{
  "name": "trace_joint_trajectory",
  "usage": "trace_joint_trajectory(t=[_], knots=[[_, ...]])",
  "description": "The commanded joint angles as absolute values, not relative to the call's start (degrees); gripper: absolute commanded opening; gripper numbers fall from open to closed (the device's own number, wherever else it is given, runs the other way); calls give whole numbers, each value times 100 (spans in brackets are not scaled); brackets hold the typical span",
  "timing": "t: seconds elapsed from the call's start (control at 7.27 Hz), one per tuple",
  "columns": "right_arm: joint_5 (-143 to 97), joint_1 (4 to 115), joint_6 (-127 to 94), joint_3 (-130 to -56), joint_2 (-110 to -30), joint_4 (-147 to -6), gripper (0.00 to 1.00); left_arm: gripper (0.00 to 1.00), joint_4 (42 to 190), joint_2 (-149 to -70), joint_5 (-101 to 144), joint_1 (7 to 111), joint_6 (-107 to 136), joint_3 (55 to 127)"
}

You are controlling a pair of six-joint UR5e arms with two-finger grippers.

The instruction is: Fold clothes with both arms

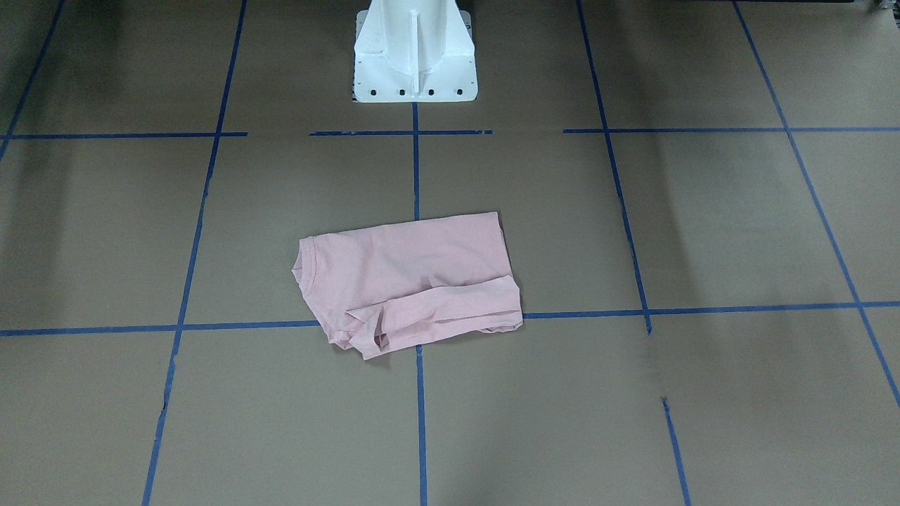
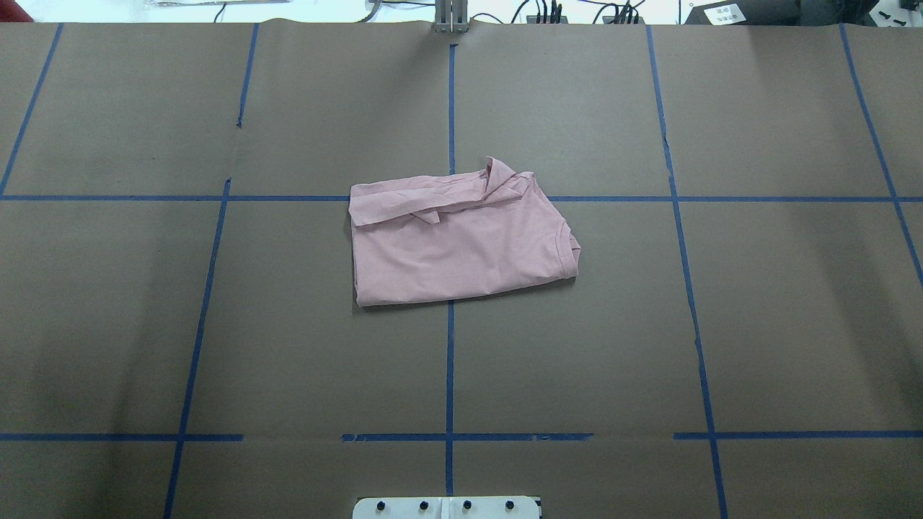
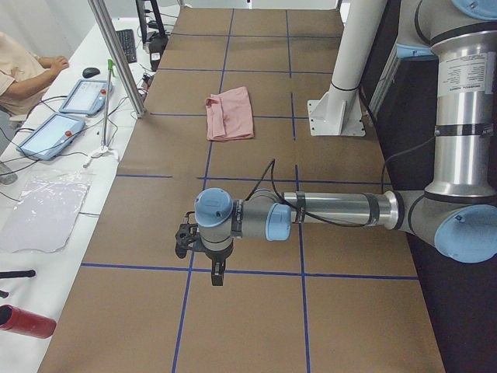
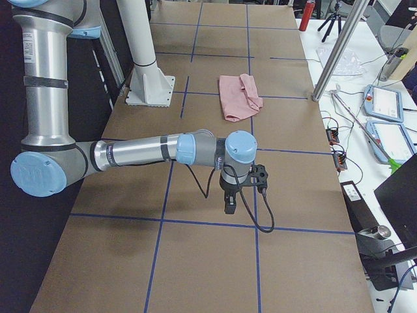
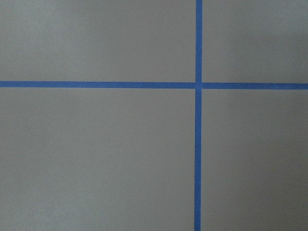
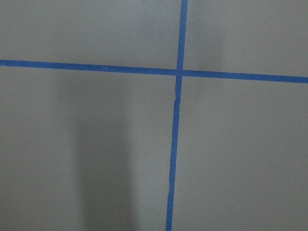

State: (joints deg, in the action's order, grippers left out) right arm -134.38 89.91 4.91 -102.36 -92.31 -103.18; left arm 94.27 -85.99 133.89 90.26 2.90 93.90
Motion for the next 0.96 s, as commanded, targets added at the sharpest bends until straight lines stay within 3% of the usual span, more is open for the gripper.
trace_joint_trajectory(t=[0.0, 0.83], knots=[[-13438, 8991, 483, -10231, -9237, -10327, 100, 100, 9439, -8596, 13535, 9026, 290, 9404], [-13385, 8991, 492, -10353, -9580, -10327, 100, 100, 9413, -8622, 13544, 9026, 308, 9492]])
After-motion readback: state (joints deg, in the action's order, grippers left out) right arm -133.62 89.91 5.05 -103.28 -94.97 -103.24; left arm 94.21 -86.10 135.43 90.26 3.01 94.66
